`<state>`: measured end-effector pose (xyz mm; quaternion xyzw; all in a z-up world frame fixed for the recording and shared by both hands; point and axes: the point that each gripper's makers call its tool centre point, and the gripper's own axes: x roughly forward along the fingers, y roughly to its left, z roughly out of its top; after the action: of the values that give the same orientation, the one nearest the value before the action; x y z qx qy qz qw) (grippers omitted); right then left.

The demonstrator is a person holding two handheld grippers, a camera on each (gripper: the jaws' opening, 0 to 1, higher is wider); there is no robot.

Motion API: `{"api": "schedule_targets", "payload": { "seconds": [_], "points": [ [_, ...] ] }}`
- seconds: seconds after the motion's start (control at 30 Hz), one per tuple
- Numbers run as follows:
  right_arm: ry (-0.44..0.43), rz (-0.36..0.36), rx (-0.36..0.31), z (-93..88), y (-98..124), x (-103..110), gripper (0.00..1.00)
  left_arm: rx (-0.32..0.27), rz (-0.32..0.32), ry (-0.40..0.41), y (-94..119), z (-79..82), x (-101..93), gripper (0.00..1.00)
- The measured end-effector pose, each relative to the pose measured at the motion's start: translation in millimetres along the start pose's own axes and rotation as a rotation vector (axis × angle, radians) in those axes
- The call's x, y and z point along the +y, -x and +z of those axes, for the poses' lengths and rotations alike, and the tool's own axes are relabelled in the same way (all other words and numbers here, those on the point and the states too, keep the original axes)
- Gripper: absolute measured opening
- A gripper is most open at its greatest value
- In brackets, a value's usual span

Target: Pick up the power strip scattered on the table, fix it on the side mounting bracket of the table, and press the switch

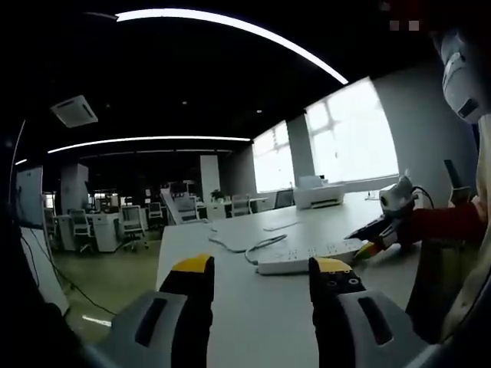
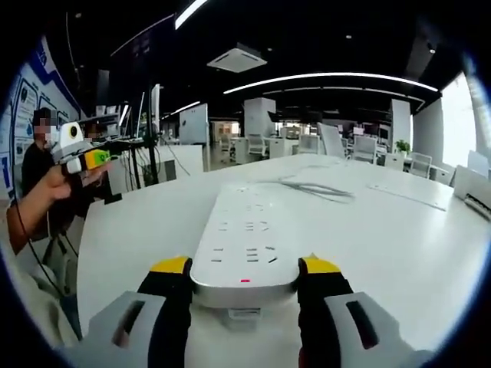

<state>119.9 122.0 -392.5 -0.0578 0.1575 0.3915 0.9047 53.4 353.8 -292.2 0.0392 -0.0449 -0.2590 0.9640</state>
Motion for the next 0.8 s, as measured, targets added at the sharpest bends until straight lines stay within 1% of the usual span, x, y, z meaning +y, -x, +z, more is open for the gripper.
{"api": "schedule_targets", "payload": {
  "seconds": [0.37,0.5,0.63,0.73,0.8],
  "points": [
    [0.002,0.004,0.011,-0.8,-0.5,-0.2,0.50,0.001,0.006,0.008,-1.0,-1.1,2.8,0.54],
    [0.005,0.006,0.022,-2.9,-0.7,0.1,0.50,0.005,-0.004,0.023,-2.1,-3.9,2.0,0.53],
    [-0.010,0.008,0.016,-1.5,-0.2,-0.3,0.49,0.012,-0.006,0.026,-3.7,-7.0,1.3,0.54],
    [-0.022,0.010,0.013,-0.2,0.3,-0.7,0.49,0.011,-0.008,0.036,-5.1,-8.6,0.4,0.54],
    [-0.019,0.014,-0.002,-0.5,1.0,-0.7,0.49,-0.010,-0.015,0.078,-6.7,-6.8,0.5,0.54]
  ]
}}
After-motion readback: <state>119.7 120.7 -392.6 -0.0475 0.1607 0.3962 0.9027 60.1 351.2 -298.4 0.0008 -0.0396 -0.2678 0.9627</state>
